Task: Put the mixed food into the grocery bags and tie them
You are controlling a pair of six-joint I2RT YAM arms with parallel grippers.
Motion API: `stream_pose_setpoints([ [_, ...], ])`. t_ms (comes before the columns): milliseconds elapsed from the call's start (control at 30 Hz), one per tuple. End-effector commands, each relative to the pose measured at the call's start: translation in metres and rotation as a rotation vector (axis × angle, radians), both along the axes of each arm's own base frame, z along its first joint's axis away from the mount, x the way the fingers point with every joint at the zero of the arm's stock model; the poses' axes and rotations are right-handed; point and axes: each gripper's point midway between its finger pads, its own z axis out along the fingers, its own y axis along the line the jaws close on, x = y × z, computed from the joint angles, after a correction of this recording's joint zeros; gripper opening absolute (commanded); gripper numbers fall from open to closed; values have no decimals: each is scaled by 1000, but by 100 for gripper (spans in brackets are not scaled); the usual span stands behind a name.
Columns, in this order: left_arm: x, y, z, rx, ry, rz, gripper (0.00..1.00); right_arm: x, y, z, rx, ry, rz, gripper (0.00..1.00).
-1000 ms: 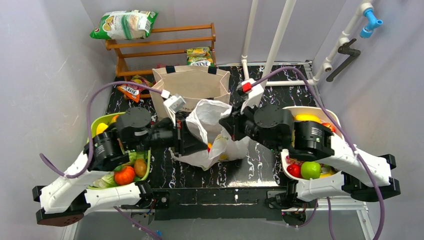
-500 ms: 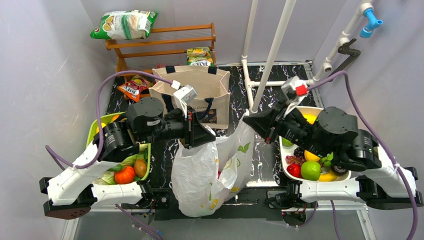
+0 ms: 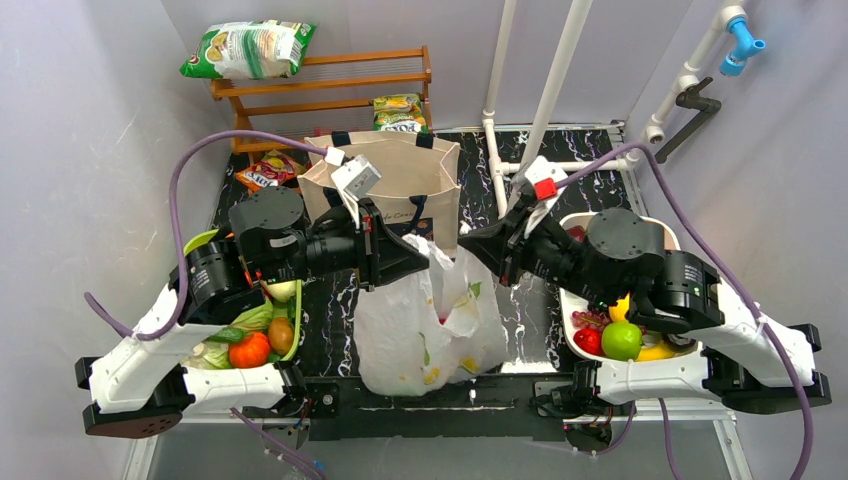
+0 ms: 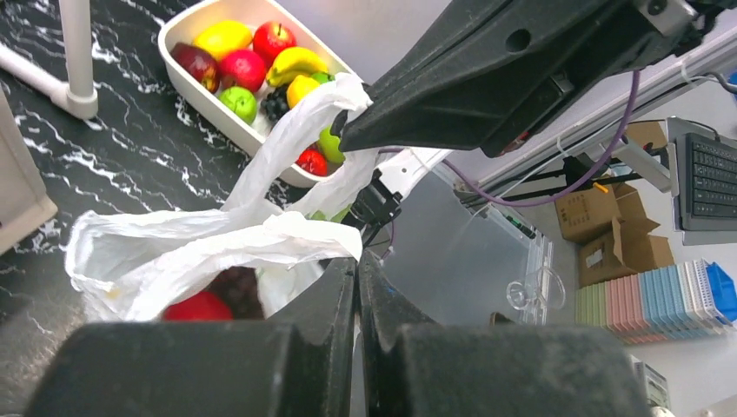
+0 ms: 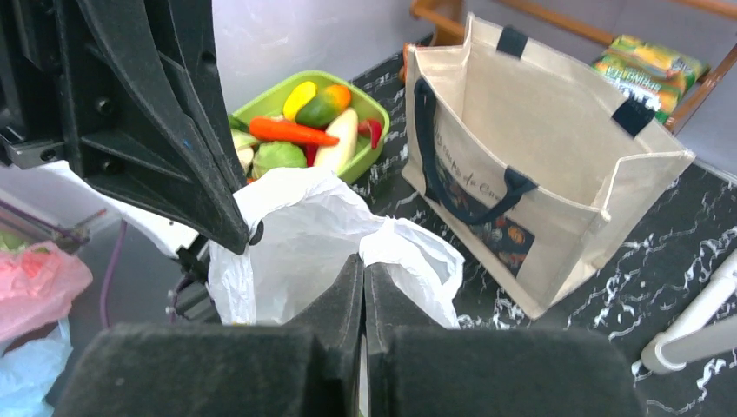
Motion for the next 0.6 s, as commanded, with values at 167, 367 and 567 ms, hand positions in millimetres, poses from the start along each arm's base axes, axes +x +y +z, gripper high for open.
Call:
stream_pose_setpoints([
  [167,8,1,4,-36,-75,31,0,7,-10,33,177,-93,-26,1],
  [367,12,17,-36,-7,-32,108,0,-3,11,-29,92,-63,68,1],
  [567,12,36,-43,-11,-22,171,8,-12,31,-44,101,-38,187,1],
])
